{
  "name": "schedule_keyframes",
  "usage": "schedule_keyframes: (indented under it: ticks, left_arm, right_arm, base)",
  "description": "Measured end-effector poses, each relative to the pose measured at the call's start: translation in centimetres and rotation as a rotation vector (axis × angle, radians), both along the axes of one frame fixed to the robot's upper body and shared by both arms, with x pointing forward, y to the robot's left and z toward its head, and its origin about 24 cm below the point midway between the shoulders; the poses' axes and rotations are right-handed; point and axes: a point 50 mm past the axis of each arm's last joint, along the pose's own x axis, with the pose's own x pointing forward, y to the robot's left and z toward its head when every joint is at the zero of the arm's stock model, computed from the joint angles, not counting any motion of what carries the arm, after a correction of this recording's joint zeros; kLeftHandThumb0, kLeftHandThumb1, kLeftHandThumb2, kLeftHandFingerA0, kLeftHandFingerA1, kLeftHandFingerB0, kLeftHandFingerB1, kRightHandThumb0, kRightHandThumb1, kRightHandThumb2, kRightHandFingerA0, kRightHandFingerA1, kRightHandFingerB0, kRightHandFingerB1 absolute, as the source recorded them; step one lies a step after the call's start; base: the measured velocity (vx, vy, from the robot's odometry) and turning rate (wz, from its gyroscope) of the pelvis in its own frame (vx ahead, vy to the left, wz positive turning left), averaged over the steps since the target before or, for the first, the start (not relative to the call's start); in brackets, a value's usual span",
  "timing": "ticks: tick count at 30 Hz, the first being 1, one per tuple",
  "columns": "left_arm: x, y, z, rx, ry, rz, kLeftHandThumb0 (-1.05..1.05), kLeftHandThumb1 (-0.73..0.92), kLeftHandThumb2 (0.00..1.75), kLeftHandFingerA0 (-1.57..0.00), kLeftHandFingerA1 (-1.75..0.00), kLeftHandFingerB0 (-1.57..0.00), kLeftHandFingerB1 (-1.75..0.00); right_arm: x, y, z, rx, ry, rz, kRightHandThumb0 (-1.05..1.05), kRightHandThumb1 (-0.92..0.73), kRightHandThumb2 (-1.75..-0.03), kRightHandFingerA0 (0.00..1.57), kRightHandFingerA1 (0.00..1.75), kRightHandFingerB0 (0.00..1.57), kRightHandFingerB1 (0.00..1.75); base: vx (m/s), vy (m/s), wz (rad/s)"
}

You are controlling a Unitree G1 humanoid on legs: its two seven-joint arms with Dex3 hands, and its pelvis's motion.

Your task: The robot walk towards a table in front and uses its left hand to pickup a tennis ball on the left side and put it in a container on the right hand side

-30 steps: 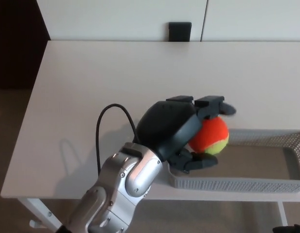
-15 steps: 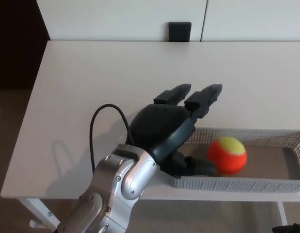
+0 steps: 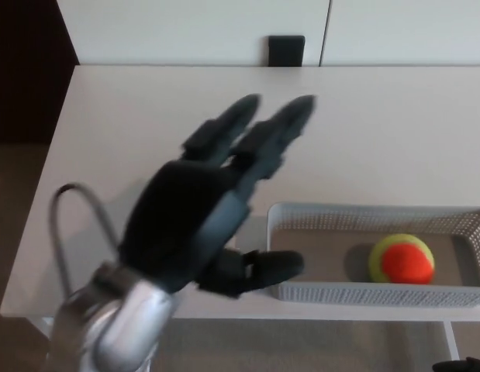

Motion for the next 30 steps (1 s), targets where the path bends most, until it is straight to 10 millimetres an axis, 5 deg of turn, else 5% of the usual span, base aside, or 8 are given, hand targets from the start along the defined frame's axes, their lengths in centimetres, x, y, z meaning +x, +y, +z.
schedule_keyframes:
  ticks: [5,10,11,15,17,20,21,30]
  left_arm:
    - [-1.9,2.5,-1.3,-0.043,0.092,0.058,-0.74,0.49,0.55,-0.05,-0.34,0.0,-0.27]
    - [-4.4,5.0,-3.5,-0.087,0.25,0.129,-0.37,0.2,0.85,0.0,-0.51,0.0,-0.49]
    - [-4.7,5.2,-3.7,-0.091,0.266,0.136,-0.73,0.5,0.56,-0.16,-0.39,-0.15,-0.29]
    - [-6.9,7.1,-5.1,-0.117,0.386,0.197,-0.71,0.49,0.57,-0.24,-0.4,-0.23,-0.31]
    - [-7.7,7.8,-5.5,-0.125,0.426,0.219,-0.64,0.52,0.57,-0.65,-0.47,-0.57,-0.39]
    - [-9.1,9.1,-6.1,-0.137,0.503,0.257,-0.63,0.4,0.79,-0.6,-0.57,-0.52,-0.51]
    - [-9.6,9.6,-6.3,-0.14,0.529,0.27,-0.62,0.48,0.56,-0.69,-0.47,-0.6,-0.39]
    - [-12.6,13.7,-9.0,-0.118,0.812,0.305,-0.6,0.48,0.55,-0.61,-0.51,-0.56,-0.43]
  right_arm:
    - [0.0,0.1,-0.1,0.001,0.002,0.004,-0.25,-0.66,-0.59,0.55,0.64,0.39,0.46]
    - [0.0,0.3,-0.1,0.005,0.003,0.004,-0.25,-0.65,-0.58,0.56,0.64,0.4,0.46]
    - [0.0,0.3,-0.1,0.006,0.003,0.004,-0.24,-0.66,-0.59,0.55,0.63,0.4,0.45]
    - [0.0,0.3,-0.2,0.007,0.003,0.004,-0.23,-0.67,-0.59,0.55,0.62,0.4,0.45]
    - [0.0,0.3,-0.2,0.007,0.003,0.004,-0.24,-0.67,-0.59,0.55,0.61,0.39,0.45]
    - [0.0,0.3,-0.2,0.007,0.003,0.004,-0.23,-0.67,-0.59,0.55,0.61,0.4,0.45]
    - [0.0,0.3,-0.2,0.007,0.003,0.004,-0.23,-0.67,-0.59,0.56,0.61,0.4,0.45]
    - [-0.2,0.3,-0.3,0.005,0.009,-0.002,-0.24,-0.65,-0.59,0.57,0.63,0.41,0.46]
  base:
    - [0.0,0.0,0.0]
    - [0.0,0.0,0.0]
    - [0.0,0.0,0.0]
    - [0.0,0.0,0.0]
    - [0.0,0.0,0.0]
    - [0.0,0.0,0.0]
    - [0.0,0.0,0.0]
    - [0.0,0.0,0.0]
